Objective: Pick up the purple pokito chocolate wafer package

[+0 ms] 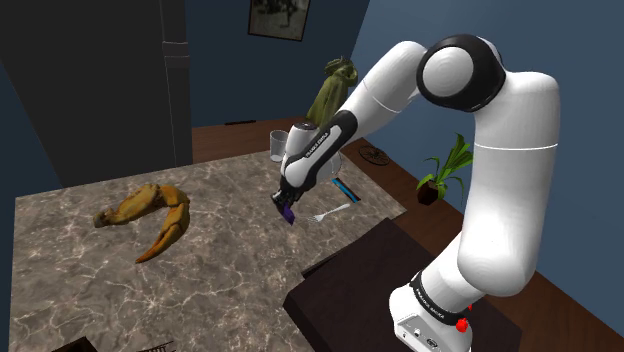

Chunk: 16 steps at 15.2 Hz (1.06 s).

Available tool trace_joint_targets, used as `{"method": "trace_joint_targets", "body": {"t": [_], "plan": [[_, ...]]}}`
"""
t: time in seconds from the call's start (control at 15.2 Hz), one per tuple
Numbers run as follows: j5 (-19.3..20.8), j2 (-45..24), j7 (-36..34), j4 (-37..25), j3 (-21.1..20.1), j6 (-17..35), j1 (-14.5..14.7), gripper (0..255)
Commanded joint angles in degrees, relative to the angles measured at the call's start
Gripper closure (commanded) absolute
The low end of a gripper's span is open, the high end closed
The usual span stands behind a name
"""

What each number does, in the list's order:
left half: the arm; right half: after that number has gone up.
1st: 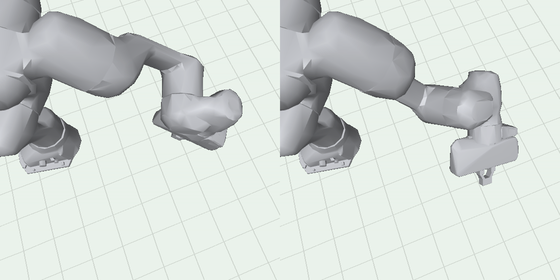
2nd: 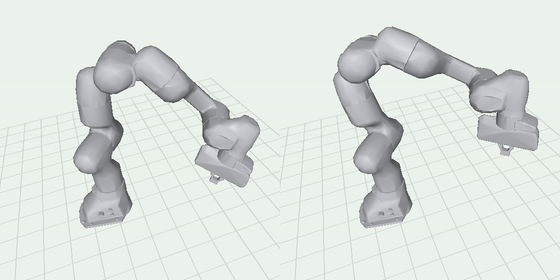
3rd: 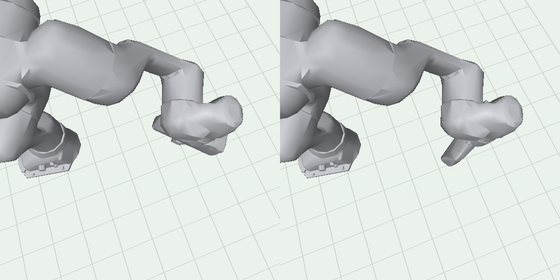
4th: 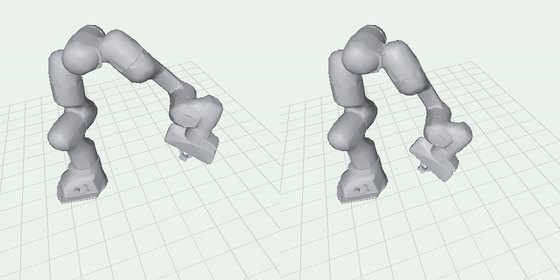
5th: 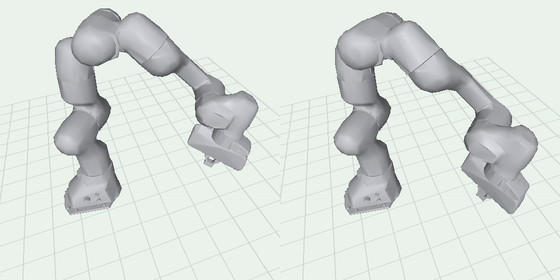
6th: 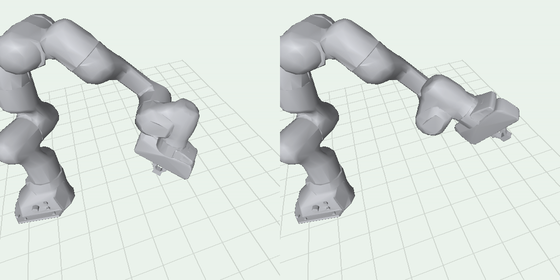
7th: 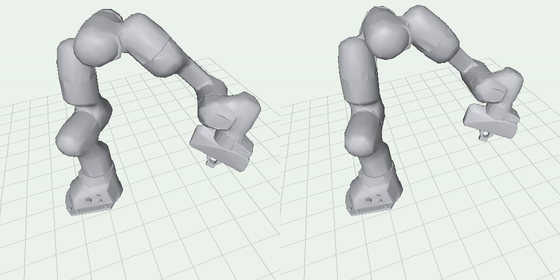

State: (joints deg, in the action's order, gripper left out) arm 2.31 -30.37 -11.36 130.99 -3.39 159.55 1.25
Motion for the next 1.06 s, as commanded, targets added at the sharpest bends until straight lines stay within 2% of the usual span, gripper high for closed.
{"method": "trace_joint_targets", "body": {"t": [0.0,0.99], "plan": [[-0.10,1.23,0.11,0.37,-0.10,-0.85,-0.17,255],[-1.22,11.50,0.80,2.40,-1.08,-9.07,-0.92,255]]}}
